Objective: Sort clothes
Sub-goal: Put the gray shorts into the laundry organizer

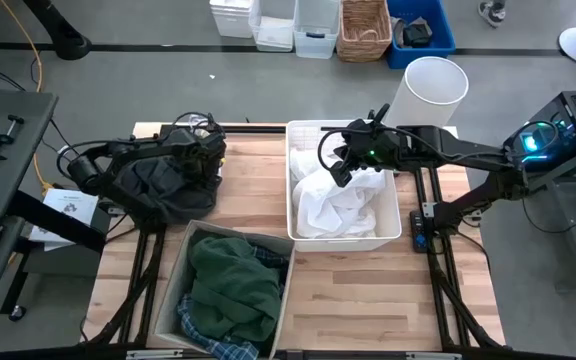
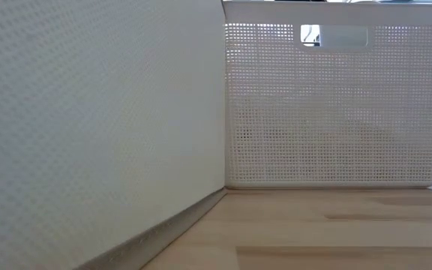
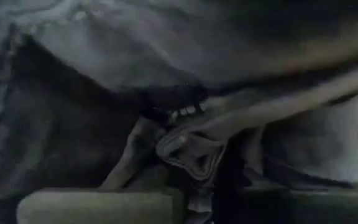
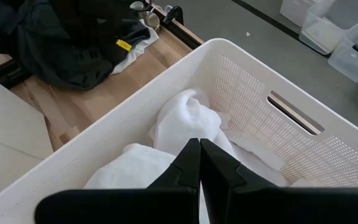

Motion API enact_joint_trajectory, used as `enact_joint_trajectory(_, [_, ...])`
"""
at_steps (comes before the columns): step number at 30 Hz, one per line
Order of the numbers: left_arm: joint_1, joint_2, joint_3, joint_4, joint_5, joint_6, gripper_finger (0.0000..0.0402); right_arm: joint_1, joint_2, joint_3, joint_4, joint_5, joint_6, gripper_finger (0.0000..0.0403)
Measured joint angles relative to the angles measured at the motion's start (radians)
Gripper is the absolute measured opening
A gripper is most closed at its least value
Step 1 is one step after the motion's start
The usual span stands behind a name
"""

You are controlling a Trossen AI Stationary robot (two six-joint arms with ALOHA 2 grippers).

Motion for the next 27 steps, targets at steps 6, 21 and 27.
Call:
enact_joint_trajectory(6, [-0.058, -0.151, 0.119, -0.033, 0.011, 0.001, 0.0016, 0.000, 0.000, 0.000, -0.001, -0.001, 0.000, 0.0000])
enact_joint_trajectory(21, [-0.241, -0.405, 0.775, 0.133, -0.006, 0.062, 0.0014, -0.001, 0.000, 0.000, -0.001, 0.034, -0.002, 0.0000])
enact_joint_trajectory(27, [-0.378, -0.336, 1.151, 0.378, 0.108, 0.173, 0.0014, -0.001, 0.000, 0.000, -0.001, 0.069, -0.003, 0.0000])
